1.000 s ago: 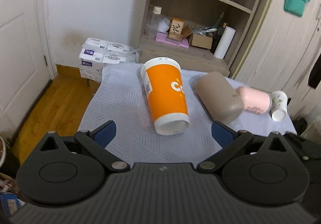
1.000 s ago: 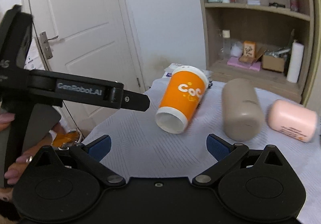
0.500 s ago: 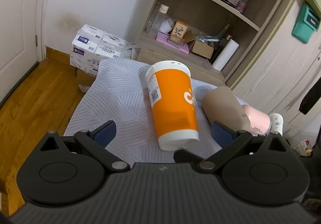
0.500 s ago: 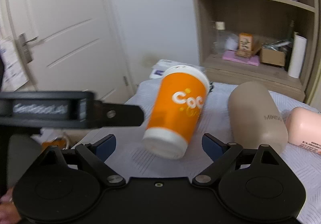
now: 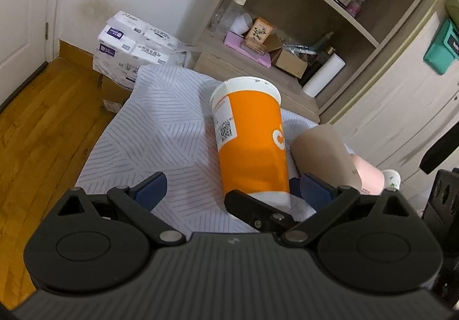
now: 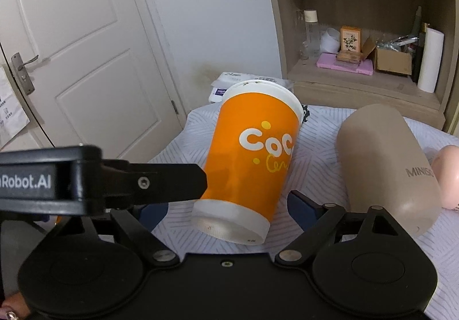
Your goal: Flip cup upright
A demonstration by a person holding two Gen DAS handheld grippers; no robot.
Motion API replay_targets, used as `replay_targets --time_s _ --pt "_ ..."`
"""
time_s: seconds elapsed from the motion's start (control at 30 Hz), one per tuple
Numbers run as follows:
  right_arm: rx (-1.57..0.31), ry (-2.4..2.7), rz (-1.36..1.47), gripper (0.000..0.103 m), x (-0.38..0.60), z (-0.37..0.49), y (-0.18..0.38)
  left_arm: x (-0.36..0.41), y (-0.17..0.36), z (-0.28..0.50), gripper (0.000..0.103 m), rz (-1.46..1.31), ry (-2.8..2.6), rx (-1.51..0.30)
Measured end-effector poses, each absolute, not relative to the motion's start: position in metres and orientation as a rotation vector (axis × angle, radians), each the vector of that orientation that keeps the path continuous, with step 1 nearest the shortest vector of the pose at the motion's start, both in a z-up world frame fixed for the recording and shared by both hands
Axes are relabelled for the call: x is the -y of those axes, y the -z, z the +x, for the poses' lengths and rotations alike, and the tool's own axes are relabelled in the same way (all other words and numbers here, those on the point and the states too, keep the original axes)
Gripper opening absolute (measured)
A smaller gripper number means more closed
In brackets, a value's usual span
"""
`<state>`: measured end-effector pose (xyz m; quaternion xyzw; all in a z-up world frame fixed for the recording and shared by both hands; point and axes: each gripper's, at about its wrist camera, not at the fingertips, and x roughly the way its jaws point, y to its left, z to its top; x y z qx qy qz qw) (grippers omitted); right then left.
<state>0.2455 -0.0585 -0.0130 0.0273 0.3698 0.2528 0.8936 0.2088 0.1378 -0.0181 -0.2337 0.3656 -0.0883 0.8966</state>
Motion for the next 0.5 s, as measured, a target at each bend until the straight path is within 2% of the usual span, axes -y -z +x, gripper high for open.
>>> replay_targets --time_s 0.13,0.5 --pt "-0.770 -0.514 0.018 0.075 0.052 0.252 0.019 -0.138 0.020 0.209 0.099 -0.493 0.167 -0.744" --pt "-0.755 -0.533 0.020 0.073 0.065 0.227 0.009 -0.129 0.023 0.202 0.097 -0.558 0.272 -0.778"
